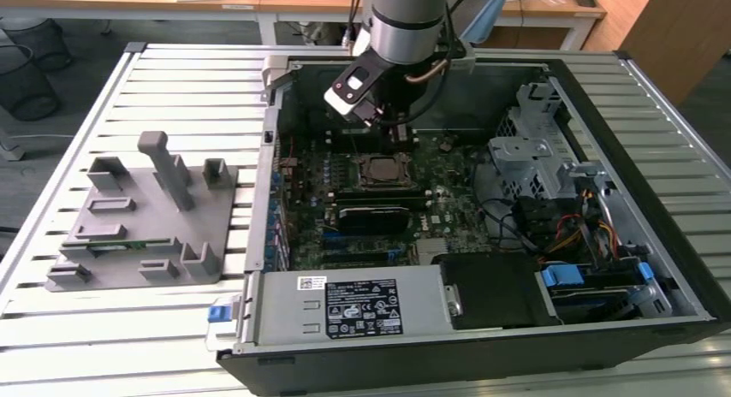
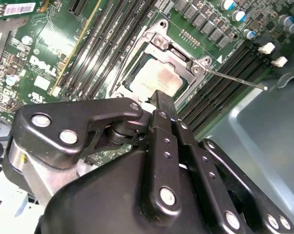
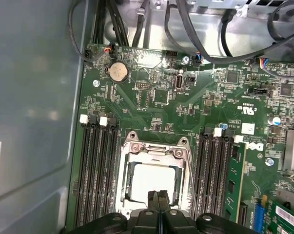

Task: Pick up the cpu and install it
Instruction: 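Install the first cpu locking lever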

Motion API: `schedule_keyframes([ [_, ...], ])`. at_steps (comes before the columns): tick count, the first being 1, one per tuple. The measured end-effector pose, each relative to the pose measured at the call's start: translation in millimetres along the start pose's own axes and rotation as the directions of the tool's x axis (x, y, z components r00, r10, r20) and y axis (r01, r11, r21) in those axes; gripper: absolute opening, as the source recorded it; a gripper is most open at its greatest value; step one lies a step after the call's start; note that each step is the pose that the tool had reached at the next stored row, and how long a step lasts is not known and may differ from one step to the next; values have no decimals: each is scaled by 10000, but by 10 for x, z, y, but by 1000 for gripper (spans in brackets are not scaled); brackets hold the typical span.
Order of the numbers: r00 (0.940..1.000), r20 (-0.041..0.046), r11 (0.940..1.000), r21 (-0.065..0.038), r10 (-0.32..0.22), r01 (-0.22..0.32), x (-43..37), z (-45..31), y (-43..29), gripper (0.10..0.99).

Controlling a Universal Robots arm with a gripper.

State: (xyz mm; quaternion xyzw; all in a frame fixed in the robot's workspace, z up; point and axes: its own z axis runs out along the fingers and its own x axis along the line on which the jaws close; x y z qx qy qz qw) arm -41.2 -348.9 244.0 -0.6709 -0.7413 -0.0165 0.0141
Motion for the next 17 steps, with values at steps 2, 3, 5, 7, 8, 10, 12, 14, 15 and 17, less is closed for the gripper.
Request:
schedule_keyframes([
  [2,10000,7,10000,-6,0,0,2,-32,0,106],
  [3,10000,12,10000,-8,-1,1,2,-50,0,106],
  [5,10000,19,10000,-15,-1,1,4,-91,1,106],
  [7,10000,23,10000,-25,-1,1,6,-138,1,106],
  [8,10000,25,10000,-31,-1,2,7,-166,1,106],
  [10,10000,28,10000,-40,-2,2,9,-209,1,106],
  [12,10000,27,10000,-45,-24,24,10,-223,1,106],
  [14,9998,28,9998,-39,-182,182,10,-223,1,106],
  [15,9996,33,9996,-33,-291,292,11,-223,1,106],
  [17,9986,38,9986,-21,-529,529,12,-222,1,106],
])
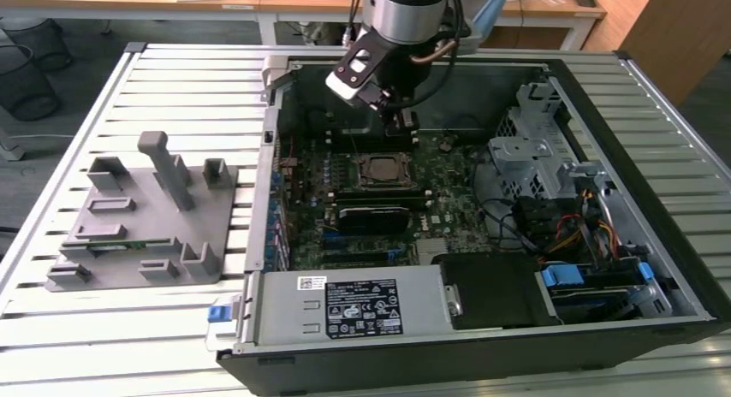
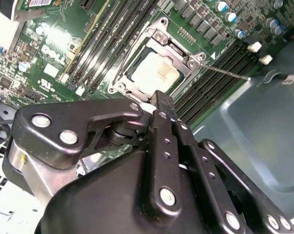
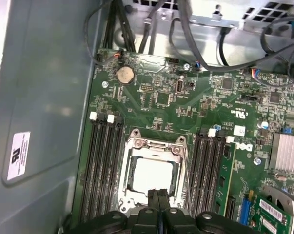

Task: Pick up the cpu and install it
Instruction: 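Install the first cpu locking lever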

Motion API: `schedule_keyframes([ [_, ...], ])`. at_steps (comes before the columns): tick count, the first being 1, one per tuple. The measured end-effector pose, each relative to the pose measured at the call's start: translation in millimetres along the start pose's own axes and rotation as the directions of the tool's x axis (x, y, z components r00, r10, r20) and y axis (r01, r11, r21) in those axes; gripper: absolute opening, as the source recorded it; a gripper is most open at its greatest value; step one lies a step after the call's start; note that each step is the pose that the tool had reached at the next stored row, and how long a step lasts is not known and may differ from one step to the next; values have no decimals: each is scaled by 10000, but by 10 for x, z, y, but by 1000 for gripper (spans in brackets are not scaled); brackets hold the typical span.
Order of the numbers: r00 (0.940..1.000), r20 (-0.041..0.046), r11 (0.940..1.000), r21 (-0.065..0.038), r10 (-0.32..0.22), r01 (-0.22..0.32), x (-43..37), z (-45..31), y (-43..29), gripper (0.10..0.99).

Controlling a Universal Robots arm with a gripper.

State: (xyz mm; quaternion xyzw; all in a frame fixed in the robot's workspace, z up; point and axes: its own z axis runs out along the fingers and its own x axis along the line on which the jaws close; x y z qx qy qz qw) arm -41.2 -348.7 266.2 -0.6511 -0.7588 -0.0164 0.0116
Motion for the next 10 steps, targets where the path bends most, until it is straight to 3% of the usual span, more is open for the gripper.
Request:
schedule_keyframes([
  [6,9974,13,9974,33,-725,725,2,5,0,106],
  [10,9899,12,9898,61,-1420,1420,1,9,0,106],
])
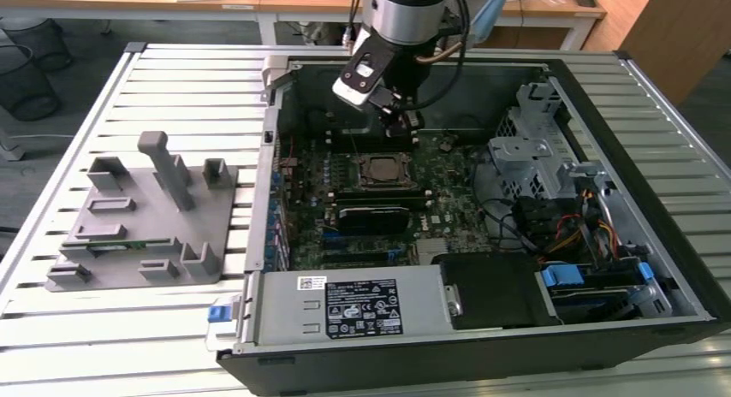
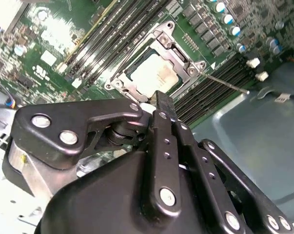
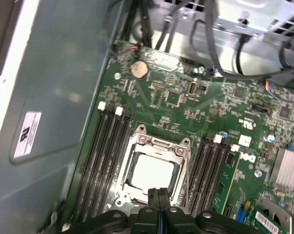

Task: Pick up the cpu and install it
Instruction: 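Install the first cpu locking lever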

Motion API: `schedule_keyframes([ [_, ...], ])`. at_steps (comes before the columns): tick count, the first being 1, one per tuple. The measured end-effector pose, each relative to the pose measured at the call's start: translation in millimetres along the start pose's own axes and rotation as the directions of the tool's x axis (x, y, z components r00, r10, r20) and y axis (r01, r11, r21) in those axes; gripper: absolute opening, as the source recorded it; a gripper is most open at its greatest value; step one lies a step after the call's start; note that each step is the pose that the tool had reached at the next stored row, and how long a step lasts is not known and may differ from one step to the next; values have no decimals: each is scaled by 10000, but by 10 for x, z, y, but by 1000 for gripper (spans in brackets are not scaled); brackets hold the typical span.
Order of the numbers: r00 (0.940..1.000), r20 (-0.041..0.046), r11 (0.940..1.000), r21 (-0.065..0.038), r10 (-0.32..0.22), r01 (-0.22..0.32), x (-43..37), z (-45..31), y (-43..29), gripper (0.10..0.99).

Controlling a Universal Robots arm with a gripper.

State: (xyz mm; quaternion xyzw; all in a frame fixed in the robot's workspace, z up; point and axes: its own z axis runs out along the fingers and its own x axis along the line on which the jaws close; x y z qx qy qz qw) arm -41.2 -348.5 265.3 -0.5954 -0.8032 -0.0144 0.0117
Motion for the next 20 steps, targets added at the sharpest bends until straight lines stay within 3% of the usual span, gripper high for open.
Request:
schedule_keyframes([
  [4,9973,-7,9973,26,-729,729,0,4,0,106],
  [8,9893,-17,9893,52,-1461,1461,0,9,0,106],
  [13,9749,-29,9749,78,-2226,2226,0,10,0,106],
  [20,9485,-72,9485,68,-3168,3168,-2,15,3,106],
])
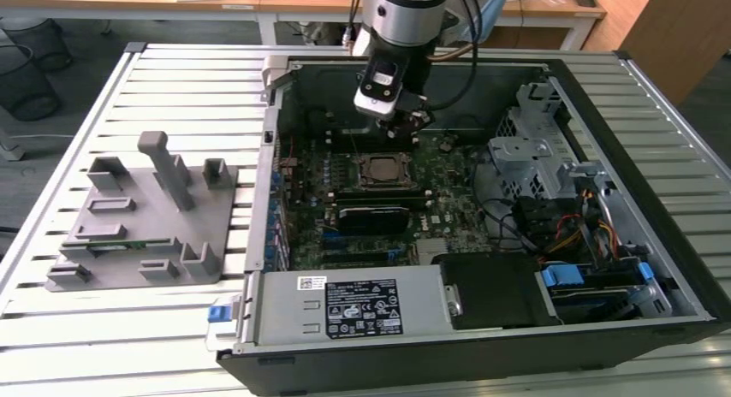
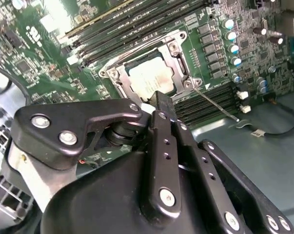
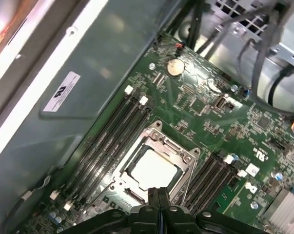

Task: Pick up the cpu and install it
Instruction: 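Install the first cpu locking lever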

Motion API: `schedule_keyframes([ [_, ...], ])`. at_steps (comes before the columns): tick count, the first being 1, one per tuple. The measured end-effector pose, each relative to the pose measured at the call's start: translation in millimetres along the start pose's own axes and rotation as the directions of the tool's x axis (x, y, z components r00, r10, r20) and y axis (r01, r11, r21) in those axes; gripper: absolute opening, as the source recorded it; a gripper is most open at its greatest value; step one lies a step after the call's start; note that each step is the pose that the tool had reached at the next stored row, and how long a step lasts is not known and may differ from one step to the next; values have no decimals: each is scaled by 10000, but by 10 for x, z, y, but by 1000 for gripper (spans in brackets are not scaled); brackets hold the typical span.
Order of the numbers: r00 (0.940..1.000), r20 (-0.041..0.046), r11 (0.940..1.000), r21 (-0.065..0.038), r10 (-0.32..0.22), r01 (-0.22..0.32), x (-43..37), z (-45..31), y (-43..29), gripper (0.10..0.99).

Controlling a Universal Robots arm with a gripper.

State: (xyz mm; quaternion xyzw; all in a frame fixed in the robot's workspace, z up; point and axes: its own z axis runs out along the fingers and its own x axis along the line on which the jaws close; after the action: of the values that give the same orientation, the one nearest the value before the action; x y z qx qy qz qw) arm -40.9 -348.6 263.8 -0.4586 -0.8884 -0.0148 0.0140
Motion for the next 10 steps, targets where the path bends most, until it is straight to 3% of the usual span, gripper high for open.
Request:
schedule_keyframes([
  [3,9996,-136,9997,-90,-236,235,-2,2,3,106],
  [7,9957,-151,9958,-67,-919,918,-2,6,3,106],
  [10,9890,-161,9891,-46,-1471,1470,-2,9,3,106],
])
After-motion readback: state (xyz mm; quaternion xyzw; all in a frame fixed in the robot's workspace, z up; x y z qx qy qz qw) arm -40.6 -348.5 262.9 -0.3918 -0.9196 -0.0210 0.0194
